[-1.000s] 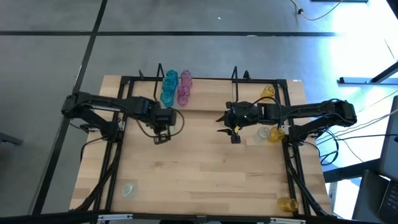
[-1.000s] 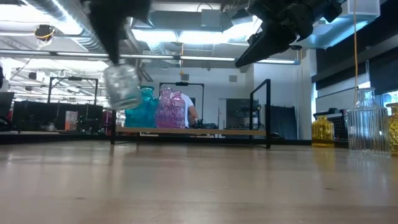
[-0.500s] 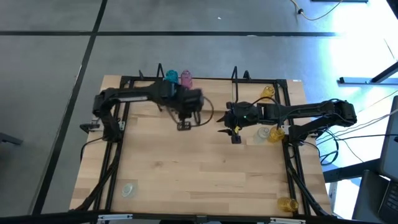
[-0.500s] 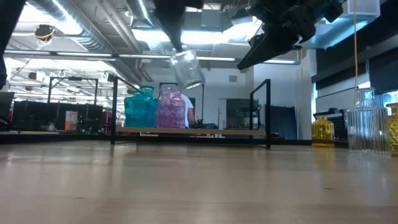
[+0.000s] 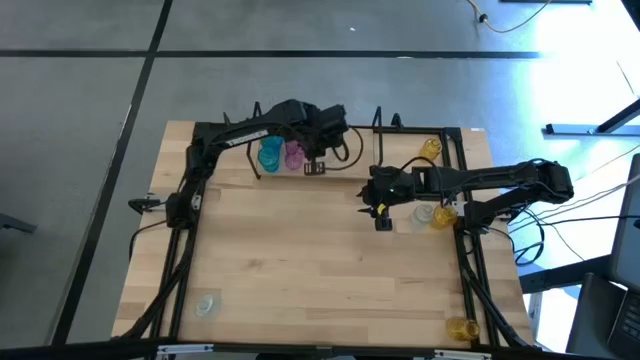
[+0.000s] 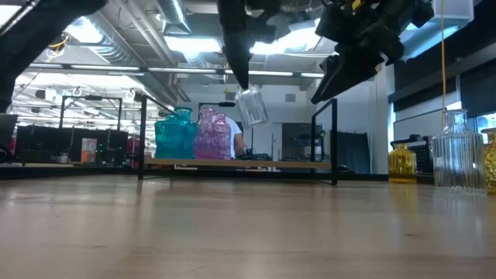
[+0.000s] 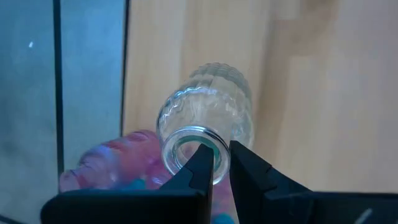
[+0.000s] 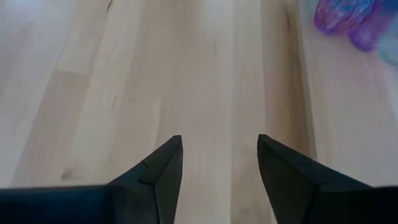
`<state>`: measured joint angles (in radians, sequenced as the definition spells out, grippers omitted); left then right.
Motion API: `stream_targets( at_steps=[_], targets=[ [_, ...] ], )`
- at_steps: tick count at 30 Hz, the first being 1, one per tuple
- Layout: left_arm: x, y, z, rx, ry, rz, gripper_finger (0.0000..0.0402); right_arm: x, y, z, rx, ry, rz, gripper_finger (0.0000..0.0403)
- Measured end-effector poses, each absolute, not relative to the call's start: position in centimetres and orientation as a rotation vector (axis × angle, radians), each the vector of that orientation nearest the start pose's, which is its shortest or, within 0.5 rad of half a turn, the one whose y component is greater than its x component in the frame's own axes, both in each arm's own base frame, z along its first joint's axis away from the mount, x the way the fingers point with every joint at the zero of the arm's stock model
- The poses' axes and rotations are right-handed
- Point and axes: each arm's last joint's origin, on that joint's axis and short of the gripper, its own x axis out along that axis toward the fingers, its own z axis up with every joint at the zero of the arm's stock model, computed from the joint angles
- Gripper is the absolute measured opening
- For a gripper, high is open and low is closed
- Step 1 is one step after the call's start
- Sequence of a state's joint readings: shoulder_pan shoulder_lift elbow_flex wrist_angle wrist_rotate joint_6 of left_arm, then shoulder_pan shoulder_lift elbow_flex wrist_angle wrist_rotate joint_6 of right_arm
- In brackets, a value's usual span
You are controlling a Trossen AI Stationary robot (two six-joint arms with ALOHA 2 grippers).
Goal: Sort vases onto shelf
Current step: Put the top left transparent vase on the shelf
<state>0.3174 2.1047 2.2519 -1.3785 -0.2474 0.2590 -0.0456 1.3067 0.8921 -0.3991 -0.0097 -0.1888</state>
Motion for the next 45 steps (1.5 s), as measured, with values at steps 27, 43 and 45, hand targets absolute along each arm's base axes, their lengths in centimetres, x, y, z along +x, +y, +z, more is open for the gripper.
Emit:
stream_targets(
  at_steps=[27,43,45],
  targets=[
    [39.9,22.8,29.0,0.144,1.304,0.397,0.0041,24.8,-1.2,22.2,-0.129,0.969,0.028,0.0191],
    [39.7,24.3,27.5,0.116,1.336,0.411,0.0042,23.9,-1.1,24.0,-0.116,0.878,0.012,0.0191],
    [39.7,24.4,27.3,0.111,1.343,0.407,0.0042,23.9,-1.1,24.0,-0.117,0.878,0.012,0.0191]
  ],
)
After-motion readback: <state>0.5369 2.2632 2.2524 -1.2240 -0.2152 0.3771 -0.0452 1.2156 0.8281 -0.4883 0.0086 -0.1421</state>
